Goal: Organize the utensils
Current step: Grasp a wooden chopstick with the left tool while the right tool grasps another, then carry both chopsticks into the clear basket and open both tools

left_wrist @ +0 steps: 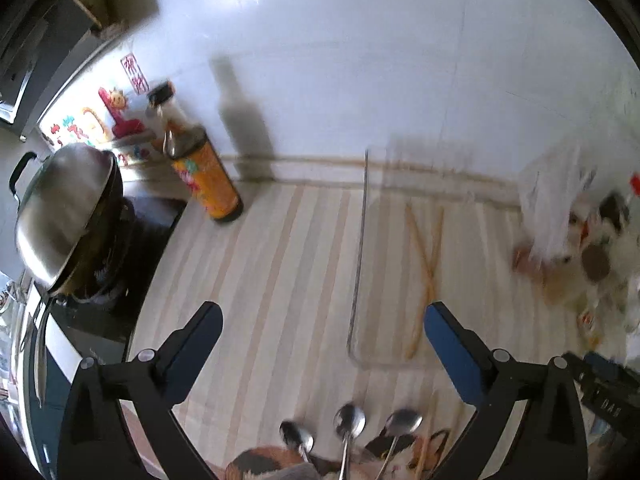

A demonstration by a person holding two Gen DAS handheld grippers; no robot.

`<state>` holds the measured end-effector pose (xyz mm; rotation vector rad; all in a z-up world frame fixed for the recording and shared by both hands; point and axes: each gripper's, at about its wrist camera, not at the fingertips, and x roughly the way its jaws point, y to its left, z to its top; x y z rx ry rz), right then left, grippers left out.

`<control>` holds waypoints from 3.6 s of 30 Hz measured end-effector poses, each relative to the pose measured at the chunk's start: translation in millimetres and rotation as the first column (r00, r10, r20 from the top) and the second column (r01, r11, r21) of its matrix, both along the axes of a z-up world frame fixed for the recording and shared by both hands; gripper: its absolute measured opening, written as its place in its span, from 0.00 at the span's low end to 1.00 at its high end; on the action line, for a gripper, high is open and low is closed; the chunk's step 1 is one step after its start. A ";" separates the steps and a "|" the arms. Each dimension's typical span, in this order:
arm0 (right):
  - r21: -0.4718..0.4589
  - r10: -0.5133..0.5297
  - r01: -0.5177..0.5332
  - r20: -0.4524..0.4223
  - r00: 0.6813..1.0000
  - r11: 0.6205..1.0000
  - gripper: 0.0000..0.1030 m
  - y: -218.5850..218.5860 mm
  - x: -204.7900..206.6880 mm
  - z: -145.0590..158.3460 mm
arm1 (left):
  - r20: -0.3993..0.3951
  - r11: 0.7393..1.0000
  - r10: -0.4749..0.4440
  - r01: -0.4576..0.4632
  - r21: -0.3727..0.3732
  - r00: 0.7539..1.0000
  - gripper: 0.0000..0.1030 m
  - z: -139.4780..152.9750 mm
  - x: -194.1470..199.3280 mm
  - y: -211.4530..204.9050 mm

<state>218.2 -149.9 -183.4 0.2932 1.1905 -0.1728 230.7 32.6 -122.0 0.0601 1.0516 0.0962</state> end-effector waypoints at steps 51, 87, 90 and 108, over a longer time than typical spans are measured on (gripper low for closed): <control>0.025 0.061 -0.055 -0.454 0.889 0.998 0.21 -0.3 -112.4 -145.1 | -0.500 0.978 -0.210 0.173 -0.120 0.840 0.05 -164.3 -114.8 -84.6; 0.112 -0.016 0.029 -0.115 0.993 0.993 0.07 4.6 -114.1 -2.0 | -0.226 0.926 -0.274 0.193 -0.325 0.935 0.04 -6.4 -87.8 -91.6; 0.138 0.000 0.009 -0.072 0.997 0.990 0.07 0.0 -84.2 23.0 | -0.178 0.928 -0.238 0.170 -0.332 0.955 0.04 19.4 -51.0 -89.0; 0.224 0.156 -0.131 -0.097 0.983 0.966 0.07 60.4 151.7 15.0 | -0.319 0.954 -0.116 0.015 -0.301 0.941 0.05 -9.7 133.1 -21.2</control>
